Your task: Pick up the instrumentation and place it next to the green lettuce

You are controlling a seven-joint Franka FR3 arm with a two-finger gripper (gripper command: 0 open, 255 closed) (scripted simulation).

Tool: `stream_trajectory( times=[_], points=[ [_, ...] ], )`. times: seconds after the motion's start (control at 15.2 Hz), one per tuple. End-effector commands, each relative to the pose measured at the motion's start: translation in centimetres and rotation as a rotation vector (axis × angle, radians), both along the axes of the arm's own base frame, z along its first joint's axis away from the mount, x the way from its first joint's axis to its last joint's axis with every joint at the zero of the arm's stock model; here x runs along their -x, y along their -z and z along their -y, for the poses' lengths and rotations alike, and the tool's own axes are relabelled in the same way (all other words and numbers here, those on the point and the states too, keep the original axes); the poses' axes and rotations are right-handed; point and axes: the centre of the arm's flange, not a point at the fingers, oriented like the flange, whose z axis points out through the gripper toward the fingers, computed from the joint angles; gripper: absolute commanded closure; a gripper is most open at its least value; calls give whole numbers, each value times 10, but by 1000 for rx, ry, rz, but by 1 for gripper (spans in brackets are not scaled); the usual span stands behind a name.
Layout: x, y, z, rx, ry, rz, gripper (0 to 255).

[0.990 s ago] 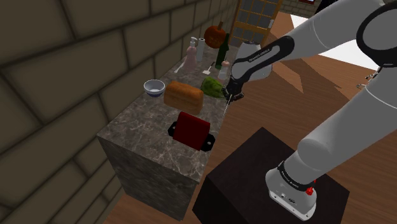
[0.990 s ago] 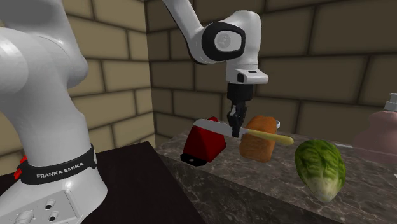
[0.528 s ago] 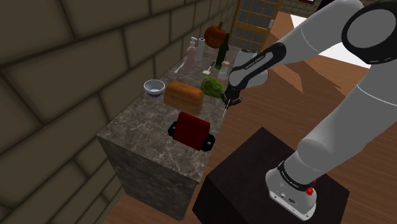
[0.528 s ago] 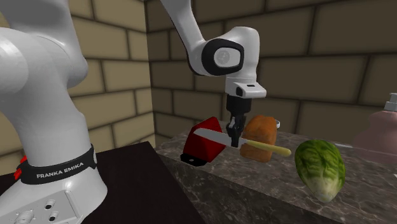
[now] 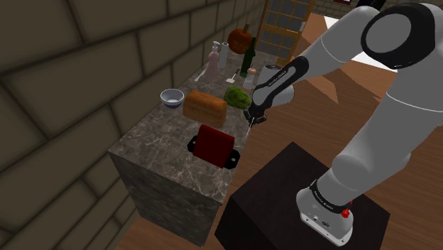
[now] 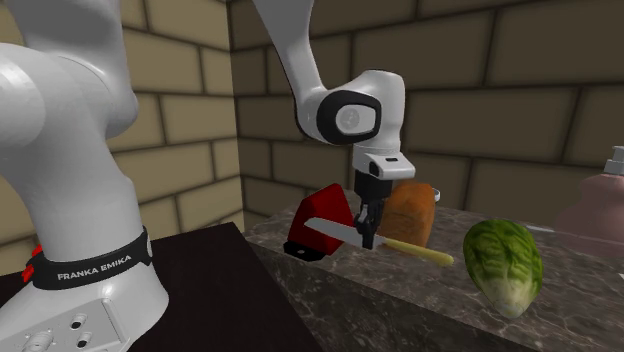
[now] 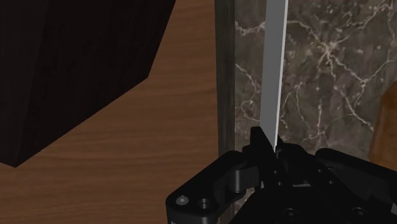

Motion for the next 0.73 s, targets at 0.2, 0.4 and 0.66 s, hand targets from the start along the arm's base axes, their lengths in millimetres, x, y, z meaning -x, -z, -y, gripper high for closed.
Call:
stream_trajectory(
  times=[0.2, 0.4, 0.66],
  points=[
    [1, 26, 0, 0, 0, 1, 255],
    [1, 42, 0, 0, 0, 1, 255],
    [1, 63, 0, 0, 0, 1, 255]
  ],
)
